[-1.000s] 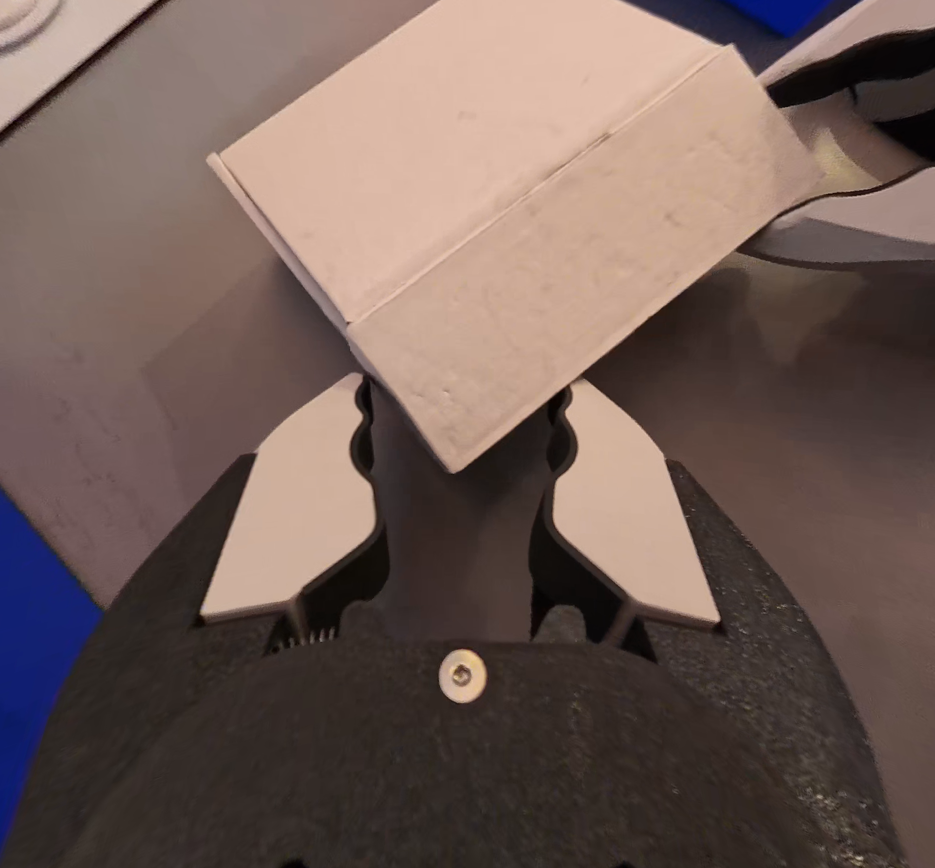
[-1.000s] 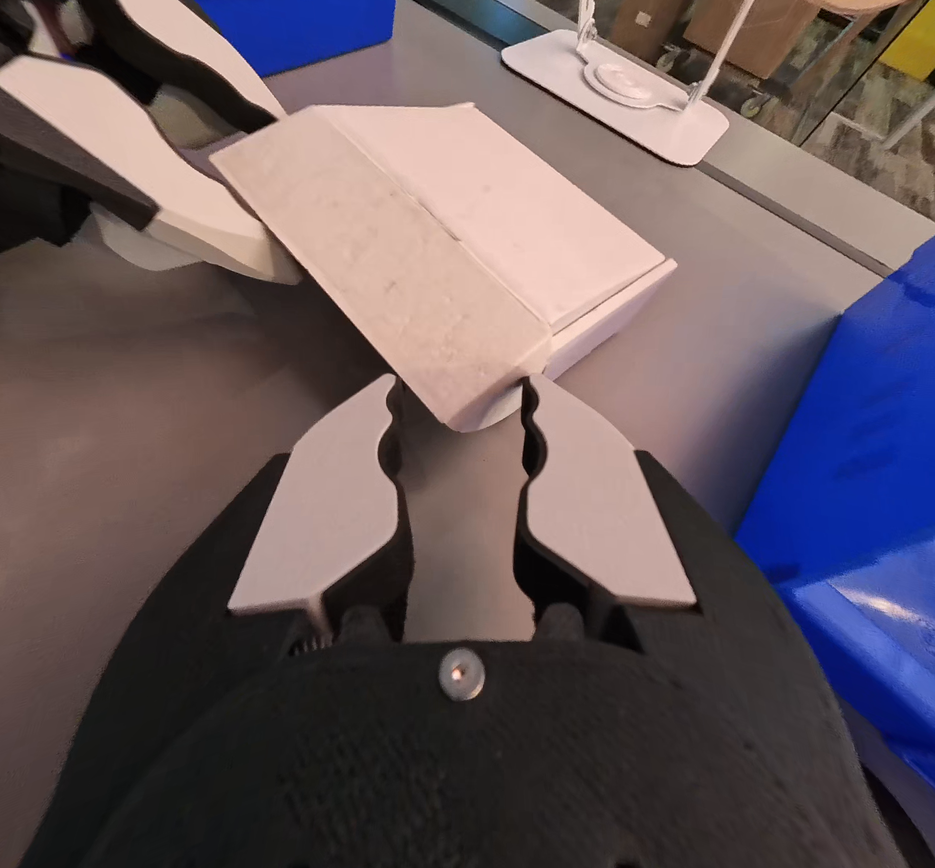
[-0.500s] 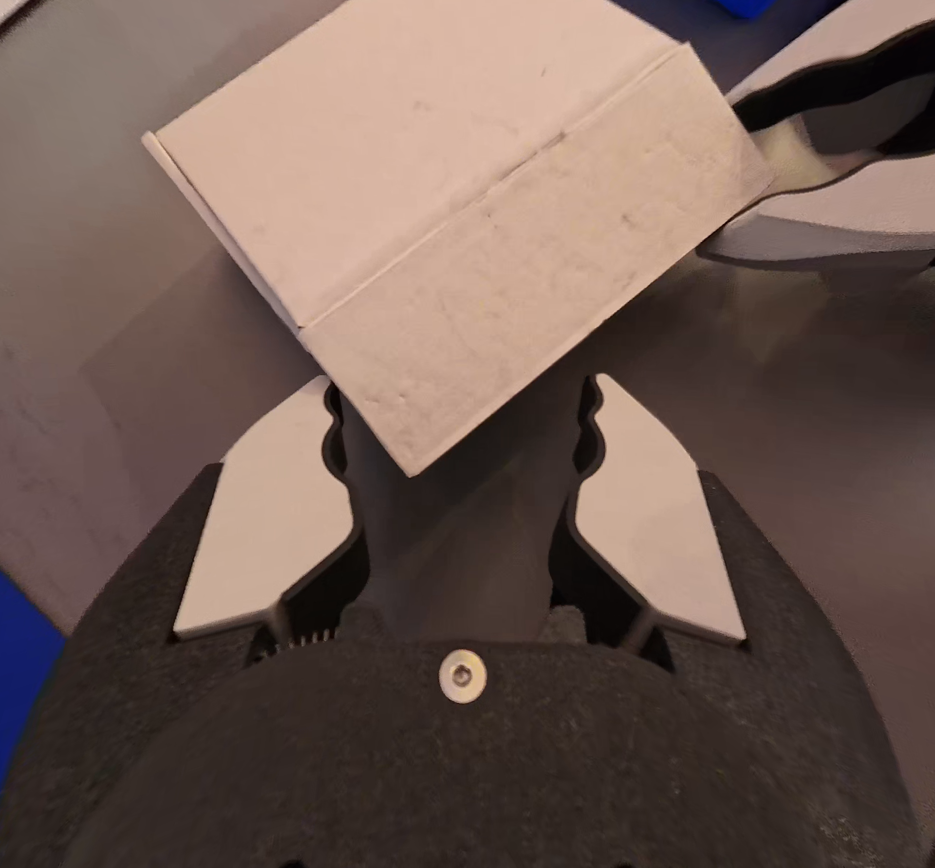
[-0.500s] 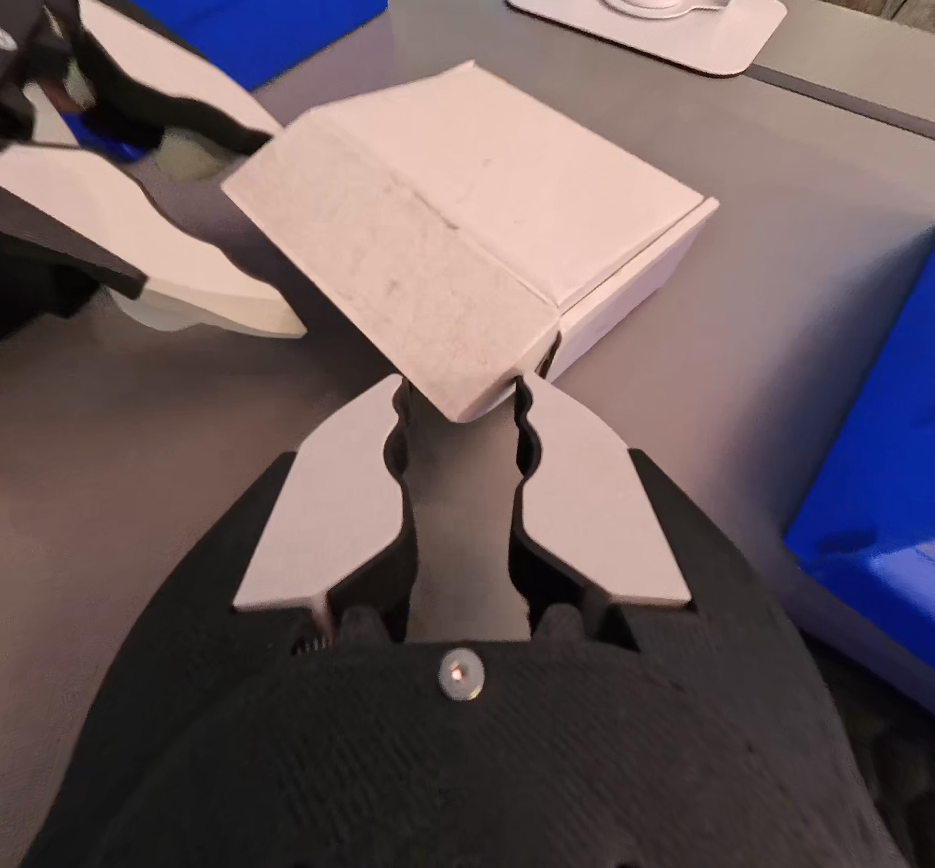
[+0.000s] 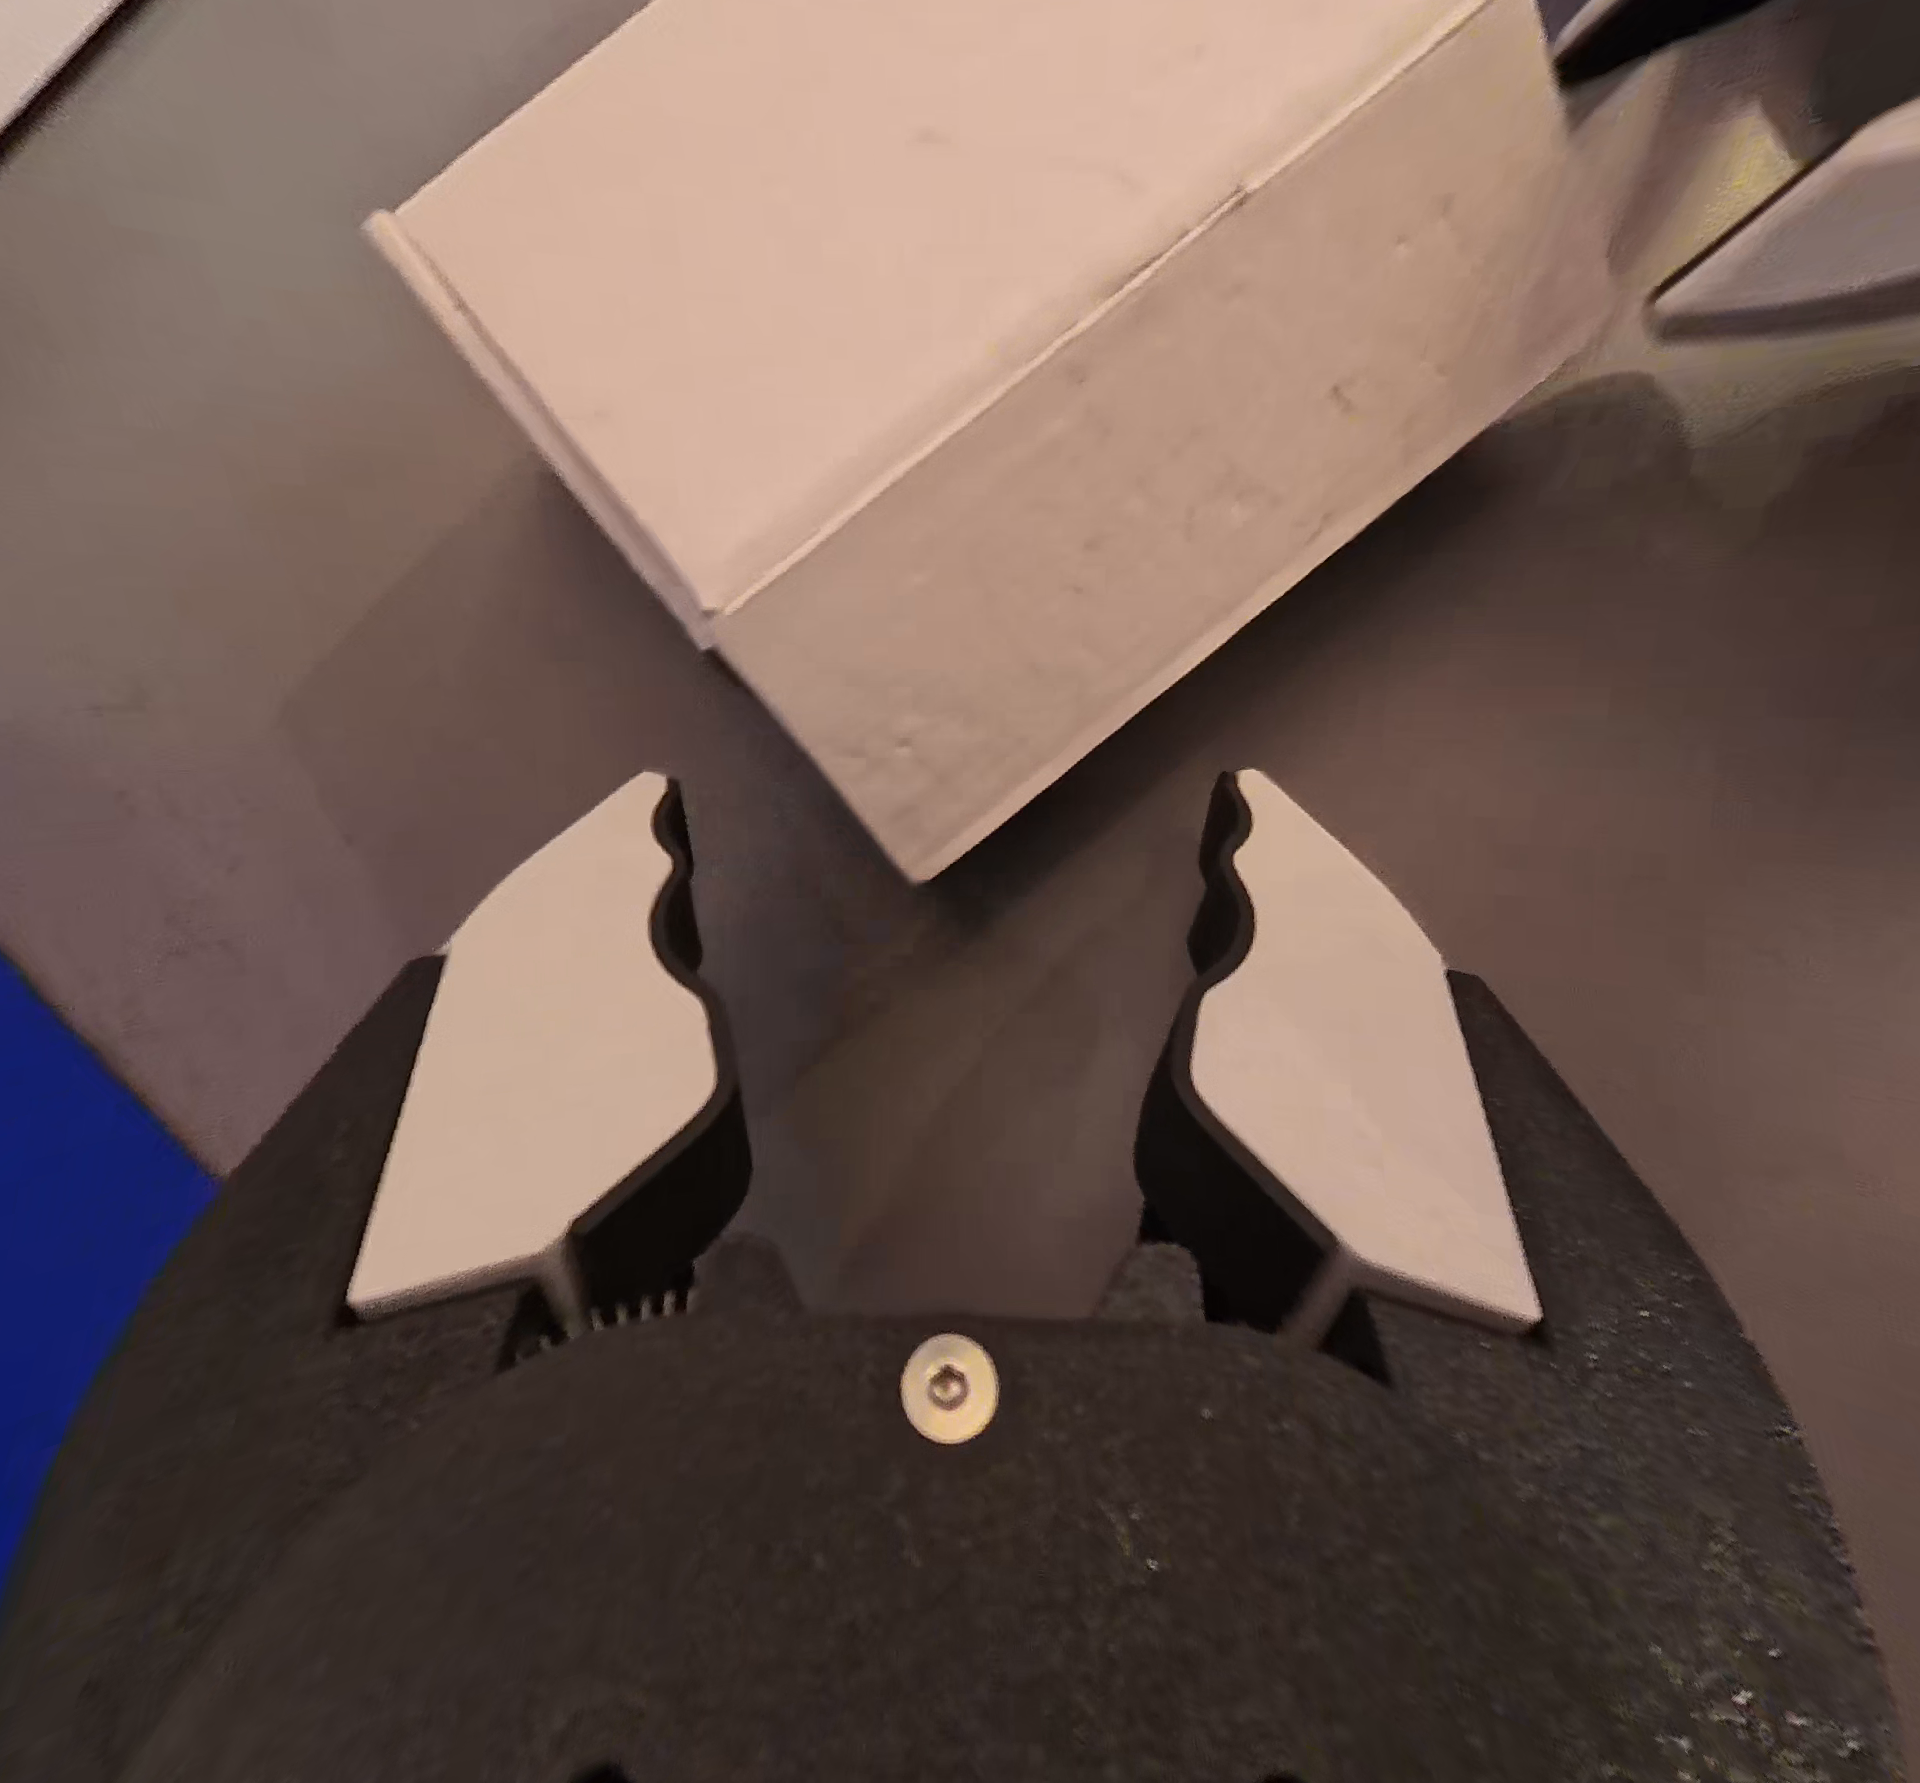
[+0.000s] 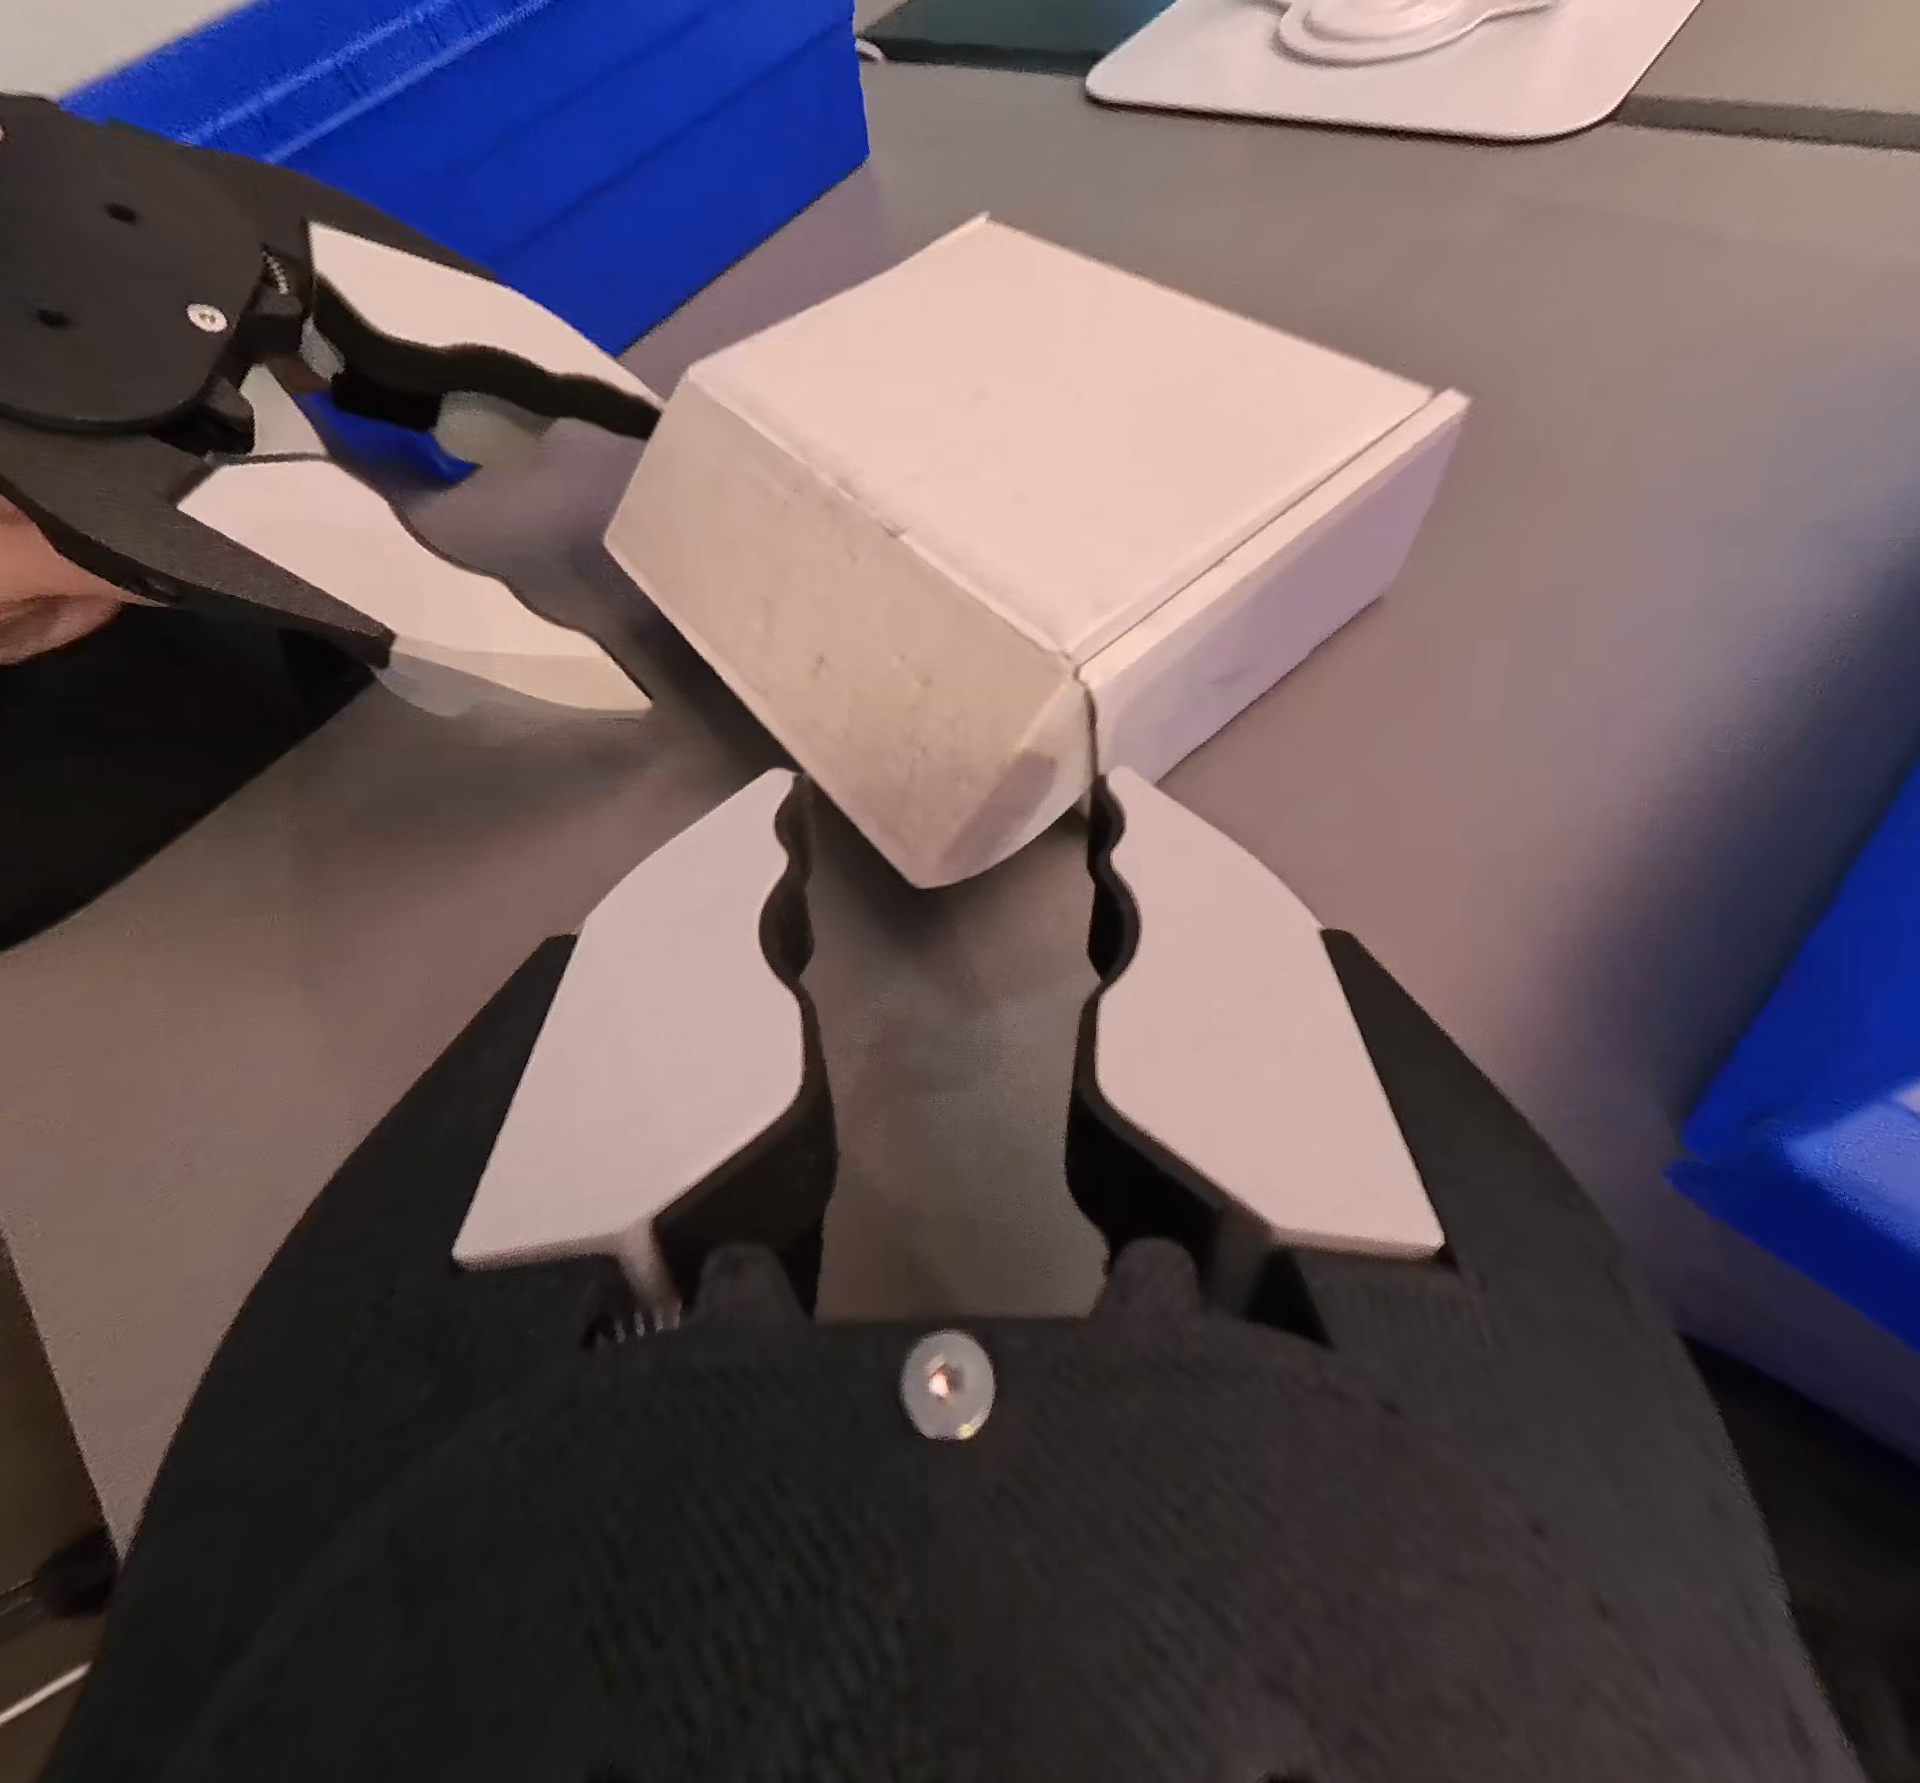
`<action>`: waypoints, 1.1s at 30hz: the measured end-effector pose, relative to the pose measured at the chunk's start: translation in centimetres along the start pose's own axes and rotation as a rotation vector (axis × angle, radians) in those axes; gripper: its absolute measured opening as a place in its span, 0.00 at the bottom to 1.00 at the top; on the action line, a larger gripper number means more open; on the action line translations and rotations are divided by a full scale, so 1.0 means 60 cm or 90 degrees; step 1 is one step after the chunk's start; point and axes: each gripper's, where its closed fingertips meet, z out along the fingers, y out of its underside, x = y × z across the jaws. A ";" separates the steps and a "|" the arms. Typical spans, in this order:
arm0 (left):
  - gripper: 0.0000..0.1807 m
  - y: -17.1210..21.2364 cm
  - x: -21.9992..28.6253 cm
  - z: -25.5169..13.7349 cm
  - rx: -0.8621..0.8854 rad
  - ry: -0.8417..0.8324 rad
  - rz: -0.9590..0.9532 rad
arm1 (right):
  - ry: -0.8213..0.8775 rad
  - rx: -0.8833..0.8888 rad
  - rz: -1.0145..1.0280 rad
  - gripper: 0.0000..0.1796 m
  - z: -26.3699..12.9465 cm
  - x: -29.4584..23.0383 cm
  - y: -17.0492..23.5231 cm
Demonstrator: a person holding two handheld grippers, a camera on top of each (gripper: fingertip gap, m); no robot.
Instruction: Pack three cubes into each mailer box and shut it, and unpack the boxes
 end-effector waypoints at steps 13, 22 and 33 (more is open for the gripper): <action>0.49 0.001 -0.012 0.012 -0.002 0.133 -0.005 | -0.004 -0.053 0.019 0.45 0.027 0.041 -0.007; 0.46 -0.012 -0.012 0.024 0.027 0.189 -0.002 | -0.070 -0.110 0.070 0.49 0.060 0.038 0.007; 0.39 -0.016 -0.021 0.052 0.014 0.123 0.030 | -0.075 -0.147 0.046 0.41 0.080 0.047 0.011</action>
